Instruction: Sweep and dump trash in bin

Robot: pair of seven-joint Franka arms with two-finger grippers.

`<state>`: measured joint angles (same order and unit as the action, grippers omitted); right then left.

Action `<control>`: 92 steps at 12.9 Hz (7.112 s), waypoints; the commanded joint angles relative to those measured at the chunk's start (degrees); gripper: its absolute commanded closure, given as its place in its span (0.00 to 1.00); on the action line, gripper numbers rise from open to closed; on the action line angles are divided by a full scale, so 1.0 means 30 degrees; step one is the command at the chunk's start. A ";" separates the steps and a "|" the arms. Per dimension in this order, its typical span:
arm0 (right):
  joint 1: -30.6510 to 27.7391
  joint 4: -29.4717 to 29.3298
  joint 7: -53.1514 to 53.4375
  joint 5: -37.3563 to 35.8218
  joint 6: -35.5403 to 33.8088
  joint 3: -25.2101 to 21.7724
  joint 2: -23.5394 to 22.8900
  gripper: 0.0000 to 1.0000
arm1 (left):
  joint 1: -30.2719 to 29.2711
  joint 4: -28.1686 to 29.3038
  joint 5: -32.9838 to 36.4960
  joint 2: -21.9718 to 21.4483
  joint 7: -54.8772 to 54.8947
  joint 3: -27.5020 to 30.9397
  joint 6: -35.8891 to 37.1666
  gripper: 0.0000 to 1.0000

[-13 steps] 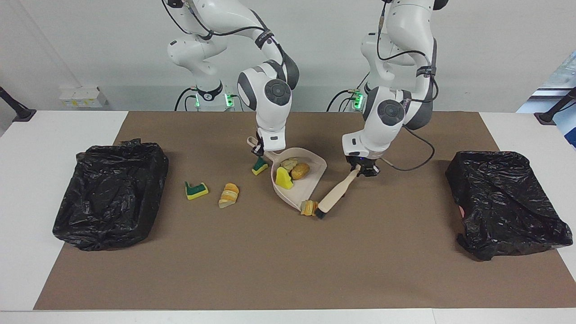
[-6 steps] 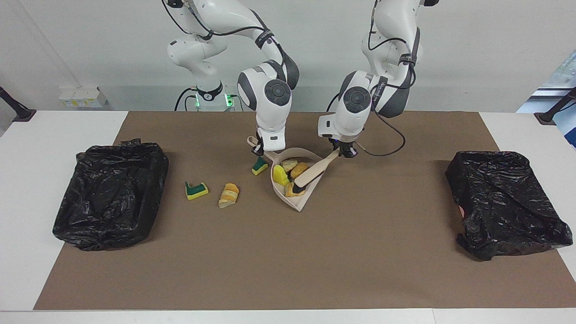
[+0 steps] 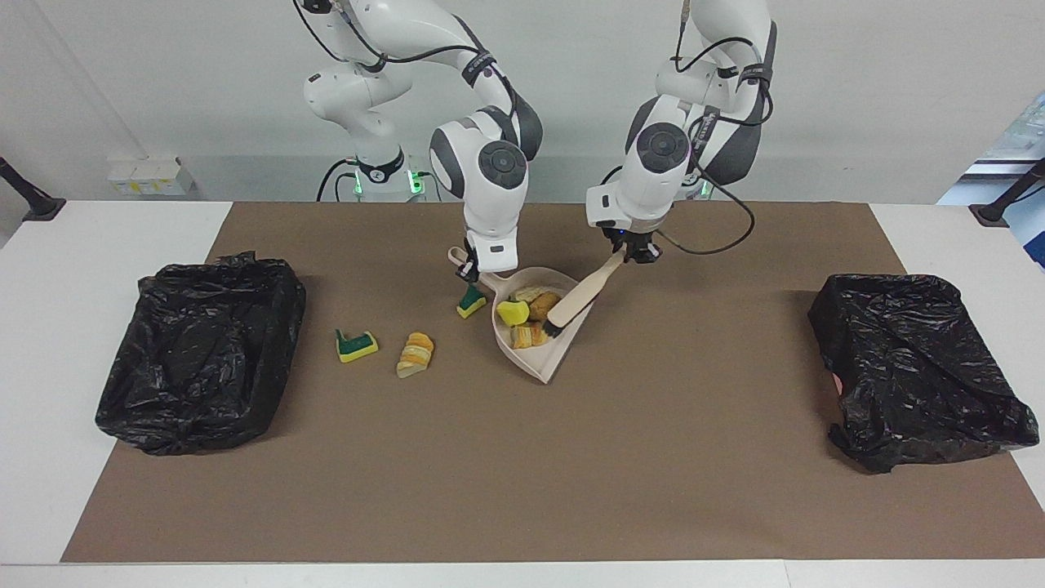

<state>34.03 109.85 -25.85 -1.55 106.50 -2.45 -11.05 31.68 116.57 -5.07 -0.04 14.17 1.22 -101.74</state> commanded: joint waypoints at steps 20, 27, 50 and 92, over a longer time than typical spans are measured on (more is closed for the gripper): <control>-1.3675 -0.3071 -2.3069 -0.5195 -0.3664 -0.0236 0.3275 1.00 | 0.4233 0.7575 -0.1650 -0.4439 -1.6296 -0.0318 -0.4258 1.00; -1.7640 -0.3071 -2.6978 -0.7999 0.3576 -0.0383 0.2603 1.00 | 0.5962 0.9569 -0.2348 -0.4351 -1.7495 -0.0318 -0.7131 1.00; -1.5973 -0.6207 -2.2706 -1.7732 0.1617 -0.0120 0.0607 1.00 | 0.4734 0.5883 -0.0512 -0.2066 -1.6531 -0.0113 -0.6868 0.00; -0.1651 -0.8163 1.7280 0.4529 0.3340 -0.0383 -0.6150 1.00 | -0.8482 -1.1583 0.1954 -0.0162 -0.2820 -0.0084 0.6697 0.00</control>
<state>26.79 91.82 21.73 10.63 115.06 -3.29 -23.56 6.91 81.84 -0.36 0.11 5.30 1.69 -82.78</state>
